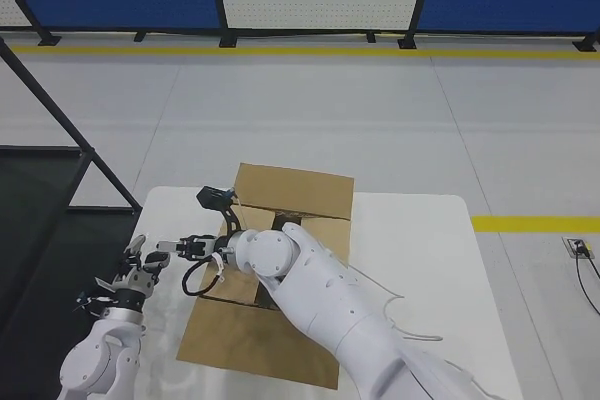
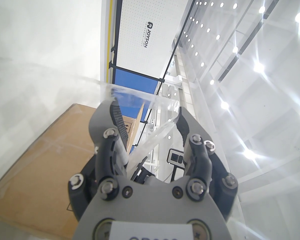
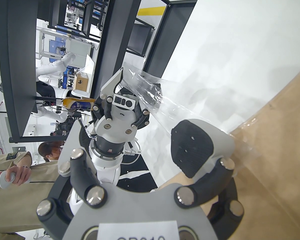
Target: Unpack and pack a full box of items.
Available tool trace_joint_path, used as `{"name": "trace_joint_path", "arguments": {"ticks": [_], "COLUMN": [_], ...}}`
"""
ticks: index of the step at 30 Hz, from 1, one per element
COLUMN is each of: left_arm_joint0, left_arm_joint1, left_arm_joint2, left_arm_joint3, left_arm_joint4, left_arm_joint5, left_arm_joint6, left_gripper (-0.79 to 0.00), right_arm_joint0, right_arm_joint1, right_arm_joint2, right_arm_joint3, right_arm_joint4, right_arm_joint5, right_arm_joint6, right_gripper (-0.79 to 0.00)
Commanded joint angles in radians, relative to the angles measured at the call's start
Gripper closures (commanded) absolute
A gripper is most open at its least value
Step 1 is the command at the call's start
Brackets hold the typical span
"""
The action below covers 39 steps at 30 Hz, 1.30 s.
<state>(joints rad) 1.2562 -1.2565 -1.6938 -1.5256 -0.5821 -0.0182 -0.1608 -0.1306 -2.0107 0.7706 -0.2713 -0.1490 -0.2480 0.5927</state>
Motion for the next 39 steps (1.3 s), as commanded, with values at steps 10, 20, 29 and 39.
{"name": "trace_joint_path", "arguments": {"ticks": [10,20,29,39], "left_arm_joint0": [0.012,0.027,0.038,0.03], "left_arm_joint1": [0.0,0.001,0.001,0.0], "left_arm_joint2": [-0.009,-0.02,-0.025,-0.011], "left_arm_joint3": [-0.014,-0.035,-0.052,-0.056], "left_arm_joint4": [-0.007,-0.013,-0.017,-0.008], "left_arm_joint5": [-0.003,-0.007,-0.012,-0.005], "left_arm_joint6": [-0.005,-0.013,-0.012,-0.012], "left_gripper": [-0.585,-0.603,-0.603,-0.61], "right_arm_joint0": [-0.002,-0.001,0.0,0.001], "right_arm_joint1": [-0.002,-0.003,-0.003,-0.002], "right_arm_joint2": [0.014,0.028,0.04,0.056], "right_arm_joint3": [-0.001,0.001,0.005,-0.004], "right_arm_joint4": [-0.014,-0.021,-0.028,-0.03], "right_arm_joint5": [0.013,0.015,0.014,-0.02], "right_arm_joint6": [0.007,0.009,0.012,0.009], "right_gripper": [-0.785,-0.785,-0.785,-0.785]}}
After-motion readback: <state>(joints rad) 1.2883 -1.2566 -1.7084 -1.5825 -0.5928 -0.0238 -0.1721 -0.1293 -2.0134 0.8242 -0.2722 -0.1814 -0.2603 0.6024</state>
